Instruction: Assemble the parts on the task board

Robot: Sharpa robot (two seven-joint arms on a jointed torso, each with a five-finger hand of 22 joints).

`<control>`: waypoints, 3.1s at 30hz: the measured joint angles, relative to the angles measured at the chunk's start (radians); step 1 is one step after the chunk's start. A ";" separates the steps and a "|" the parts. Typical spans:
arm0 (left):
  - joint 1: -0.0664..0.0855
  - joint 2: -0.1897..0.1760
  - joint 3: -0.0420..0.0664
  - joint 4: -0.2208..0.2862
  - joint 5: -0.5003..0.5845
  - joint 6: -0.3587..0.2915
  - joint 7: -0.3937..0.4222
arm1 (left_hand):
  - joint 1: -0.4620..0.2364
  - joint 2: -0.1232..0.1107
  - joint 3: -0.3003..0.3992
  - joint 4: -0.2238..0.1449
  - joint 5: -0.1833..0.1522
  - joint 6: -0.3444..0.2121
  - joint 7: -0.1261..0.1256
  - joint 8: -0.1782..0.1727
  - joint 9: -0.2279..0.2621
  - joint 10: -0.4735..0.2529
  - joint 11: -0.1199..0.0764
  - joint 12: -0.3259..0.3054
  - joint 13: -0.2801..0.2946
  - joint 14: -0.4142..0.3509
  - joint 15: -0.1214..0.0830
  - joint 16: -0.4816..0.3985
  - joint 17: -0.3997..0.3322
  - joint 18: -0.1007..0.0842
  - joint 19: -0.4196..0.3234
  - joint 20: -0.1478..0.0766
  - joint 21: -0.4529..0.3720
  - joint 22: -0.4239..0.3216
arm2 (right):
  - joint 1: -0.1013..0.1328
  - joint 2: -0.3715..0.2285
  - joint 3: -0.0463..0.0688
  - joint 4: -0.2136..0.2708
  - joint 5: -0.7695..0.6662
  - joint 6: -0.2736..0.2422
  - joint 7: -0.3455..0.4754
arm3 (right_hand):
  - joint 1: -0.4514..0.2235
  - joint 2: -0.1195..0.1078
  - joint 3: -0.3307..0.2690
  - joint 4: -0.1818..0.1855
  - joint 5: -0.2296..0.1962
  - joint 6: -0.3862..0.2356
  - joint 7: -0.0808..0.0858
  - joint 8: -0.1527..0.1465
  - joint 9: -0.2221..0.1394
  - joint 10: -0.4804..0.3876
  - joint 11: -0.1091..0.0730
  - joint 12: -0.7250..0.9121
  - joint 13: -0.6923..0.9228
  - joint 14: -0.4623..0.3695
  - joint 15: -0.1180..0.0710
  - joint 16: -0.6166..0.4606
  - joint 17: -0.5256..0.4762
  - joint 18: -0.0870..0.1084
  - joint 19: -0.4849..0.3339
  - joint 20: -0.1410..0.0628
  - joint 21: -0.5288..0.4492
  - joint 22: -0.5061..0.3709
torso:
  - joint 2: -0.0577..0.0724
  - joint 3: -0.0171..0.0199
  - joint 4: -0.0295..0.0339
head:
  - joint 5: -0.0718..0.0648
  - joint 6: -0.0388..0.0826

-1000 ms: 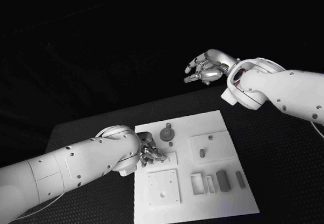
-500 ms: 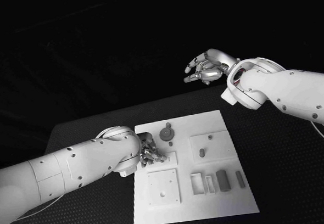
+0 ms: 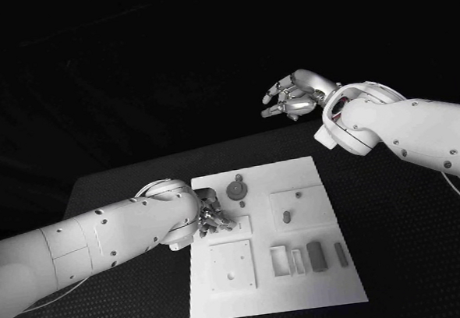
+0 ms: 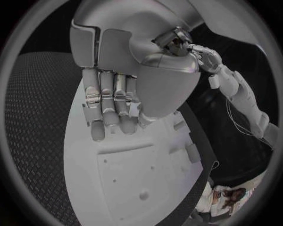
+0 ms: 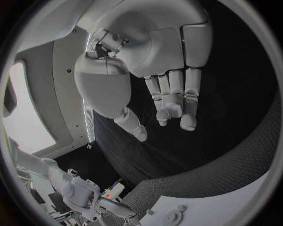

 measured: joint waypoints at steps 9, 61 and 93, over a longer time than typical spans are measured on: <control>0.000 -0.001 0.000 -0.001 -0.005 0.004 0.002 | -0.036 -0.010 0.006 -0.003 0.023 0.004 -0.004 -0.038 -0.065 0.002 -0.002 0.000 -0.011 -0.005 -0.005 0.017 -0.037 0.000 0.000 0.000 -0.014 0.000 | 0.000 0.000 0.000 -0.001 0.000 0.002 0.000 | -0.004 0.004 0.000 0.000 0.000 0.000 -0.001 0.000 -0.001 0.000 0.000 0.000 -0.001 0.000 0.000 0.000 0.000 0.000 0.000 0.000 0.000 0.000 | 0.000 -0.0001 0.0003 | -0.001 0.000; 0.000 -0.023 0.006 -0.031 0.055 0.009 0.020 | -0.191 -0.018 -0.157 -0.001 0.140 0.012 -0.012 -0.069 -0.152 -0.001 0.001 0.005 -0.035 -0.046 -0.012 0.080 -0.148 0.000 0.007 -0.007 -0.066 -0.001 | 0.000 -0.001 0.000 -0.006 0.000 0.009 -0.003 | -0.004 0.004 -0.003 0.003 0.000 -0.001 -0.003 0.000 -0.003 0.000 0.000 0.000 -0.002 0.000 0.000 0.000 0.001 0.000 -0.002 0.002 0.000 0.000 | 0.000 0.0006 -0.0006 | -0.002 0.005; 0.018 0.036 0.009 -0.080 0.082 0.058 0.017 | -0.087 0.012 -0.186 -0.002 0.253 0.092 -0.007 -0.093 -0.204 -0.063 0.010 0.010 -0.040 -0.069 -0.012 0.088 -0.179 0.000 -0.001 0.000 -0.082 0.000 | -0.003 0.011 0.000 -0.018 0.000 0.017 -0.007 | -0.004 0.004 -0.003 0.003 0.000 -0.004 0.001 0.000 -0.004 0.000 0.000 0.000 -0.003 -0.003 0.003 0.000 0.000 0.000 0.002 0.001 0.000 0.000 | 0.001 0.0000 0.0010 | -0.007 0.003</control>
